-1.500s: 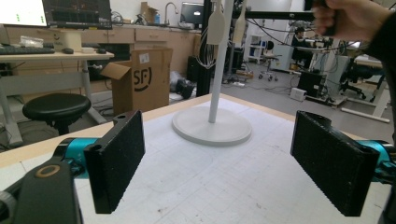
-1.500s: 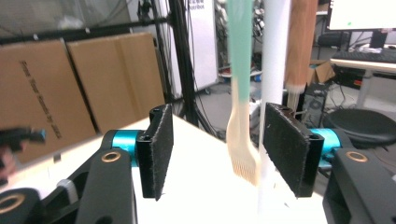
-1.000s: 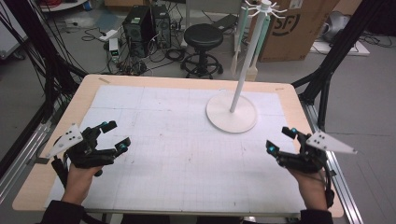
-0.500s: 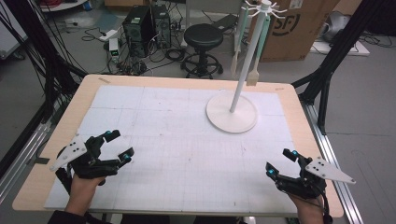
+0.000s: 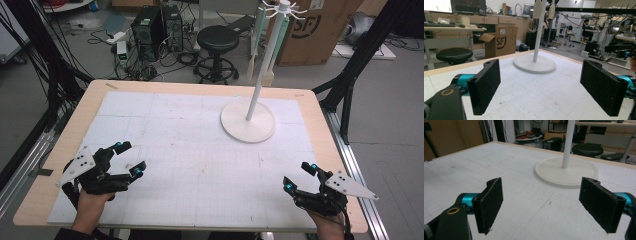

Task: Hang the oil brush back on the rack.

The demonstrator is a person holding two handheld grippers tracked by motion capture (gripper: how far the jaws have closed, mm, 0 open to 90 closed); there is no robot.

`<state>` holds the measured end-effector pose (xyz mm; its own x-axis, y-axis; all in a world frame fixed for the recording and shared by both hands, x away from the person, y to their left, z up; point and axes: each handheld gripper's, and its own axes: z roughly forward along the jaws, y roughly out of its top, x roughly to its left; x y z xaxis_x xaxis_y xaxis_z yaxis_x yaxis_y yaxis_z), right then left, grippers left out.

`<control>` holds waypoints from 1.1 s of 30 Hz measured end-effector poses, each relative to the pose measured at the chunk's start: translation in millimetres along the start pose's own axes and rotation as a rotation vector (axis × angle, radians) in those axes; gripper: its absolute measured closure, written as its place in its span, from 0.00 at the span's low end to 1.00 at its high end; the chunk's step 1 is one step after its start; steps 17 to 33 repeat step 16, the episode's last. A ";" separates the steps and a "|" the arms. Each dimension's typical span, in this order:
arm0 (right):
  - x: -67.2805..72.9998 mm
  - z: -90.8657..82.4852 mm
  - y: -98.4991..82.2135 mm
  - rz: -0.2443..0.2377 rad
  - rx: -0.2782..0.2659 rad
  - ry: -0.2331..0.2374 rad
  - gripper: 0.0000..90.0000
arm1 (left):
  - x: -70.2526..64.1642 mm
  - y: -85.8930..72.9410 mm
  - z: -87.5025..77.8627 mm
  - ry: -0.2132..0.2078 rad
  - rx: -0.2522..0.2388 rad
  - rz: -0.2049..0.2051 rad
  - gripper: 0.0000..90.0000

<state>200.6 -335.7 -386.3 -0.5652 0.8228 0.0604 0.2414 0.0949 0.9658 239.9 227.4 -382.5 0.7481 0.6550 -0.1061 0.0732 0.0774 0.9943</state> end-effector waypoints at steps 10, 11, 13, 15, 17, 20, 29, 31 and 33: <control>-0.4 -2.2 -1.8 -0.001 -0.005 -0.002 0.20 | 0.6 -1.8 1.4 0.002 -0.003 -0.001 0.19; -0.1 -2.4 -1.9 0.001 -0.002 -0.001 0.20 | 0.7 -1.8 1.2 0.005 -0.003 -0.003 0.19; 0.0 -2.3 -2.0 0.000 -0.002 -0.002 0.20 | 1.1 -1.8 1.1 0.005 -0.003 -0.002 0.19; 0.0 -2.4 -2.1 0.002 -0.005 -0.002 0.20 | 1.8 -2.0 1.5 0.006 -0.001 0.001 0.19; -0.2 -2.4 -2.1 0.000 -0.006 -0.003 0.20 | 2.0 -2.1 1.7 0.006 -0.001 -0.001 0.19; -0.2 -2.4 -2.1 0.000 -0.006 -0.003 0.20 | 2.0 -2.1 1.7 0.006 -0.001 -0.001 0.19; -0.2 -2.4 -2.1 0.000 -0.006 -0.003 0.20 | 2.0 -2.1 1.7 0.006 -0.001 -0.001 0.19; -0.2 -2.4 -2.1 0.000 -0.006 -0.003 0.20 | 2.0 -2.1 1.7 0.006 -0.001 -0.001 0.19; -0.2 -2.4 -2.1 0.000 -0.006 -0.003 0.20 | 2.0 -2.1 1.7 0.006 -0.001 -0.001 0.19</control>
